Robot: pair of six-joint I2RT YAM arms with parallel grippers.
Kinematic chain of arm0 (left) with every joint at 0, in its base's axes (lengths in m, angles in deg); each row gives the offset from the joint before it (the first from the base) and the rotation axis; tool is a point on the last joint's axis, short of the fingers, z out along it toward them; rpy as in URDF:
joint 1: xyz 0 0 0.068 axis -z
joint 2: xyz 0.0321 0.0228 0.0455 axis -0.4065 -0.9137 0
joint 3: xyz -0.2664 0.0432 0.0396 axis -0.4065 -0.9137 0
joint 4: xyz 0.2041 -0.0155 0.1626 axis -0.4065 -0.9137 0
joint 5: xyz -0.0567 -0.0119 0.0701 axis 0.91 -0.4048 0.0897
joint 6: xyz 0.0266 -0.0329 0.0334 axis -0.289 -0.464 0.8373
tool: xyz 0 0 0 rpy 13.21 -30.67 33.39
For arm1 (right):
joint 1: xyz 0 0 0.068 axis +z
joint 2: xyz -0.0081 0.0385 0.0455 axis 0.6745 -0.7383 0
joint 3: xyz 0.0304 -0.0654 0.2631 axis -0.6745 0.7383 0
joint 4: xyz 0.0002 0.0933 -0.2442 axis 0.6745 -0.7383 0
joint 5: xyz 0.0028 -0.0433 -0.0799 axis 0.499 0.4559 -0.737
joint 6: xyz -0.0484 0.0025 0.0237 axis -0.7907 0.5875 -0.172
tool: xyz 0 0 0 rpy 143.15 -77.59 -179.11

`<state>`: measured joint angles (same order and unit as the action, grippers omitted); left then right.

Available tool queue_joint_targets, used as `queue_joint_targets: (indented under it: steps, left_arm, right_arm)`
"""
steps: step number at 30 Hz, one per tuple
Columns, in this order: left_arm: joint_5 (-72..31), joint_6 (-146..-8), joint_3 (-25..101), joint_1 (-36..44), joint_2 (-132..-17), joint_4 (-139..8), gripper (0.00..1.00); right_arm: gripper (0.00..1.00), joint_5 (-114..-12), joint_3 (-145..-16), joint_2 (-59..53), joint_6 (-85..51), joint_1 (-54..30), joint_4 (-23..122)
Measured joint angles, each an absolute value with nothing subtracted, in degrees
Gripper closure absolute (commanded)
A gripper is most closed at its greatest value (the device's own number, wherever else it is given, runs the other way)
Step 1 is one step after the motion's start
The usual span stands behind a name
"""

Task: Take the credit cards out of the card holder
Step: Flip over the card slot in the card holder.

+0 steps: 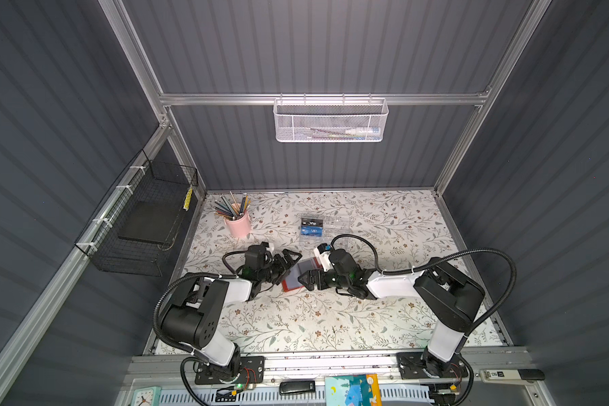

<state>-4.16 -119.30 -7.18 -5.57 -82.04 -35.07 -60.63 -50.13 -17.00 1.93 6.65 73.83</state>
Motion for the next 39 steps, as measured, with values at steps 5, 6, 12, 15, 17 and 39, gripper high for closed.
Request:
queue_joint_targets:
  steps: [5,6,12,15,17,39]
  left_arm:
    - [-4.2,-119.3,-7.2,-5.6,-82.0,-35.1,0.0]
    - [-4.2,-119.3,-7.2,-5.6,-82.0,-35.1,0.0]
    - [-4.2,-119.3,-7.2,-5.6,-82.0,-35.1,0.0]
    - [-4.1,-119.3,-7.2,-5.6,-82.0,-35.1,0.0]
    - [-4.2,-119.3,-7.2,-5.6,-82.0,-35.1,0.0]
    - [-1.8,-121.3,-6.0,-5.7,-77.8,-42.1,0.0]
  right_arm:
    - [0.01,-60.6,-48.8,-16.5,2.0,6.6,75.2]
    - [0.01,-60.6,-48.6,-16.4,2.0,6.6,75.3]
    - [0.01,-60.6,-48.1,-16.4,2.4,6.6,76.4]
    - [0.01,-60.6,-48.0,-16.4,2.9,6.6,76.7]
    - [0.01,-60.5,-47.9,-16.4,3.3,6.7,77.0]
    - [0.01,-58.9,-47.5,-17.4,5.8,7.9,79.9]
